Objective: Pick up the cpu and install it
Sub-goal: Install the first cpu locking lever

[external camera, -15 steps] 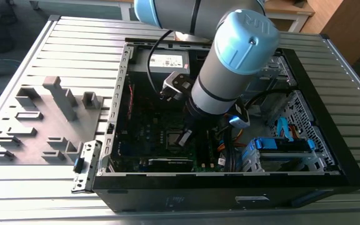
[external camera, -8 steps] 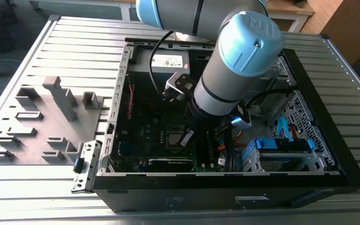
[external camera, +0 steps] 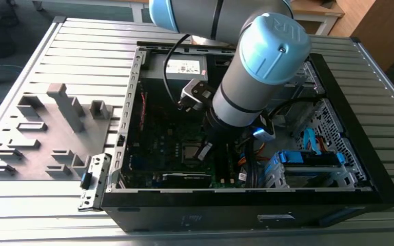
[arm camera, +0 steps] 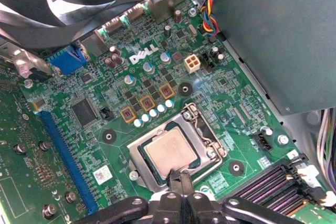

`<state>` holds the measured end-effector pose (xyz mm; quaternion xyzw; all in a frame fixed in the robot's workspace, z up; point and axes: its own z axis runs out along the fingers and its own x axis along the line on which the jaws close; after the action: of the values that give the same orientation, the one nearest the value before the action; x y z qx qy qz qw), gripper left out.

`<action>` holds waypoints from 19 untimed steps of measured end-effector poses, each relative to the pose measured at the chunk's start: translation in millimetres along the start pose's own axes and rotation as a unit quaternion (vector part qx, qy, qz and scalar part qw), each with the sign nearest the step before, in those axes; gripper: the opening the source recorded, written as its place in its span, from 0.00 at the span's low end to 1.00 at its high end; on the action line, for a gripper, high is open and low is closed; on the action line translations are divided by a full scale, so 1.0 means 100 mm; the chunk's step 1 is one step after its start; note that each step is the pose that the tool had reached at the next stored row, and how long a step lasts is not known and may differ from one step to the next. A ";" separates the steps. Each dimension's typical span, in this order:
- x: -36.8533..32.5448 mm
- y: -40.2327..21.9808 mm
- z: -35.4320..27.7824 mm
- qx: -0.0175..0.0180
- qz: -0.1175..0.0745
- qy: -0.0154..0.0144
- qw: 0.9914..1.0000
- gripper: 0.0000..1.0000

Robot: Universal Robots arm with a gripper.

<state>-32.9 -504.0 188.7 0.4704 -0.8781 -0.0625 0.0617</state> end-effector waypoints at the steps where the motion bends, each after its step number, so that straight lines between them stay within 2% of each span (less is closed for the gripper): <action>1: 0.000 -0.001 0.005 0.000 -0.001 0.000 1.000 0.11; 4: 0.000 -0.005 0.017 -0.001 -0.004 0.002 1.000 0.11; 11: -0.002 -0.008 0.020 -0.001 -0.005 0.002 1.000 0.11; 19: -0.019 -0.033 0.016 0.000 -0.027 0.005 1.000 0.11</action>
<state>-29.4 -504.1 186.5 0.4942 -0.8648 -0.0614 0.0644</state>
